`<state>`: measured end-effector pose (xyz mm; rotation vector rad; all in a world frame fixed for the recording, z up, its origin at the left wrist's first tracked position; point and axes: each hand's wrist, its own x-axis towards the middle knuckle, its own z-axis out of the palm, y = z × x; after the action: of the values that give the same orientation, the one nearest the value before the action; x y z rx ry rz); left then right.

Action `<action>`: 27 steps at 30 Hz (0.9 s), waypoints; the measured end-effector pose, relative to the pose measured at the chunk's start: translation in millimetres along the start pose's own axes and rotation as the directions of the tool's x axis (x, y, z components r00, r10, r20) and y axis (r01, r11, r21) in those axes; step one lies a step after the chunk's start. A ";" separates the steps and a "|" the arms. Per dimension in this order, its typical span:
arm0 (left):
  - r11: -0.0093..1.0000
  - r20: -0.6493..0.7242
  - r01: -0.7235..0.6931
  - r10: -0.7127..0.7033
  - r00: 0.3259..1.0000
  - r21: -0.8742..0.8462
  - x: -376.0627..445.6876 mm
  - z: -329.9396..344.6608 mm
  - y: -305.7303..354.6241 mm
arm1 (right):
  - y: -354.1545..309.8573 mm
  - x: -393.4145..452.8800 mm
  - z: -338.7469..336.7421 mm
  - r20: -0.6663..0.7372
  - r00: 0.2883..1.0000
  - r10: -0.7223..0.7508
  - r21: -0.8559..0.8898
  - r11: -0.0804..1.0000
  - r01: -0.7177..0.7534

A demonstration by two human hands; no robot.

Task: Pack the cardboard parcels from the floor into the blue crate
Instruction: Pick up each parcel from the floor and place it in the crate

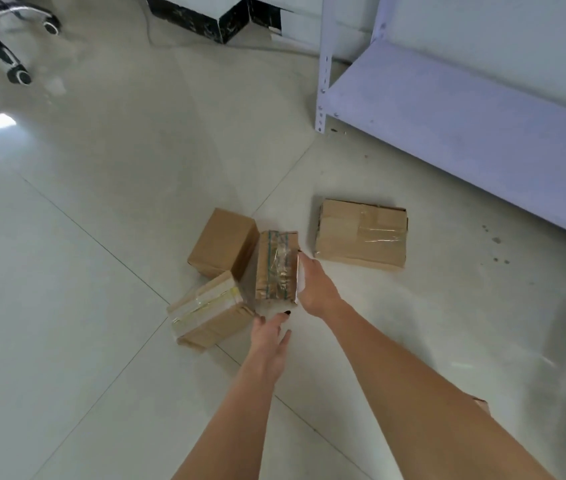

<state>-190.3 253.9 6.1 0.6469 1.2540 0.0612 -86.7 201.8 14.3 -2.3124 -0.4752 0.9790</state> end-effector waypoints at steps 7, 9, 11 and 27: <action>0.995 -0.020 0.052 -0.054 0.998 -0.091 13.9 17.2 -16.0 | -7.3 51.6 -36.6 -0.080 0.993 -0.092 -0.076 0.993 0.086; 0.993 -0.001 0.047 -0.047 0.999 -0.110 21.3 25.1 -22.3 | -7.7 69.1 -37.0 -0.017 0.994 -0.111 -0.053 0.993 0.110; 0.993 0.009 0.025 -0.024 1.000 -0.112 30.0 31.9 -22.6 | -6.8 77.9 -33.7 0.050 0.993 -0.111 -0.067 0.991 0.115; 0.912 0.128 -0.127 0.082 0.988 0.390 -151.9 81.7 25.5 | 20.5 -133.9 -137.8 -0.136 0.955 0.264 0.503 0.849 -0.163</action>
<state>-160.5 182.0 162.2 1.0574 1.1321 -0.1442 -72.4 65.4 150.5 -1.9901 0.1175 0.8346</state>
